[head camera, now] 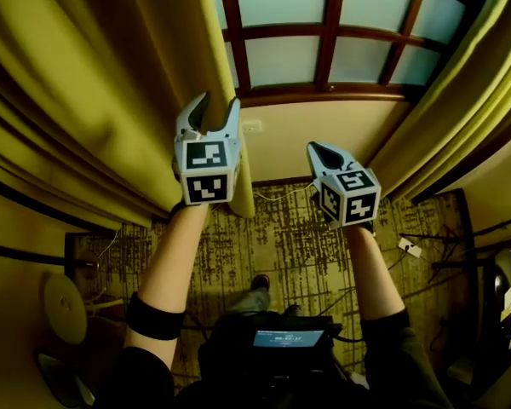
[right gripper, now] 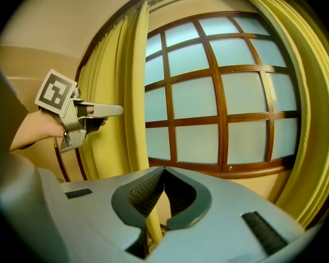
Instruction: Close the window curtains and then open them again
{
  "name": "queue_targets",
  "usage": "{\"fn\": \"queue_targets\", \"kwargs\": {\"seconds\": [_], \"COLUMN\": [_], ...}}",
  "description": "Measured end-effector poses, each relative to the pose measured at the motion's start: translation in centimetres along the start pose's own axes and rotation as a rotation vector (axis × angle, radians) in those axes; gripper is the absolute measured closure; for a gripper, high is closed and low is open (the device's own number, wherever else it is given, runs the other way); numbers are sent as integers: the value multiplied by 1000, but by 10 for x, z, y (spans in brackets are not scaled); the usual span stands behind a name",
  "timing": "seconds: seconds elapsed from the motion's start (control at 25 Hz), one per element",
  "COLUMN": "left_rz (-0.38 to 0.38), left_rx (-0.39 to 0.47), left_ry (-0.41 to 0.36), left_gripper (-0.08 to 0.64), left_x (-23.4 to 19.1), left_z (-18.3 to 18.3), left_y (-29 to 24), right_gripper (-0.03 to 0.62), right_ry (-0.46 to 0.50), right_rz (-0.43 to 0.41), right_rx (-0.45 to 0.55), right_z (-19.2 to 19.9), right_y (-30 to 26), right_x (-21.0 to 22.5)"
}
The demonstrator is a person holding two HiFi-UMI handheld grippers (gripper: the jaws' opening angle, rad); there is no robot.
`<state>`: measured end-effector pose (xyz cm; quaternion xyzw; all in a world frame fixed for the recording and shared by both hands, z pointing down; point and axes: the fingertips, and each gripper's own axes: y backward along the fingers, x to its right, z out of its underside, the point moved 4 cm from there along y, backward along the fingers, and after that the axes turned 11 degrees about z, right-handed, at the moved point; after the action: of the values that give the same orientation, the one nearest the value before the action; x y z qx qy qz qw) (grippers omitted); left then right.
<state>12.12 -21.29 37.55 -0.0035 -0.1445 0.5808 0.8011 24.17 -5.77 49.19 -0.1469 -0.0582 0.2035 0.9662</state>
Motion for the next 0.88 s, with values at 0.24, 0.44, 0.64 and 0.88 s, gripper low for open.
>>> {"fn": "queue_targets", "kwargs": {"seconds": [0.24, 0.44, 0.64, 0.88], "left_rz": [42, 29, 14, 32], "left_rx": [-112, -194, -280, -325], "left_ry": [69, 98, 155, 203], "left_gripper": [360, 471, 560, 560], "left_x": [54, 93, 119, 119], "left_z": [62, 115, 162, 206], "left_y": [48, 102, 155, 203], "right_gripper": [577, 578, 578, 577], "right_ry": [-31, -19, -12, -49], "right_rz": [9, 38, 23, 47], "right_rx": [-43, -96, -135, -205], "right_z": [50, 96, 132, 186], "right_y": [53, 100, 134, 160], "right_x": [9, 19, 3, -20]}}
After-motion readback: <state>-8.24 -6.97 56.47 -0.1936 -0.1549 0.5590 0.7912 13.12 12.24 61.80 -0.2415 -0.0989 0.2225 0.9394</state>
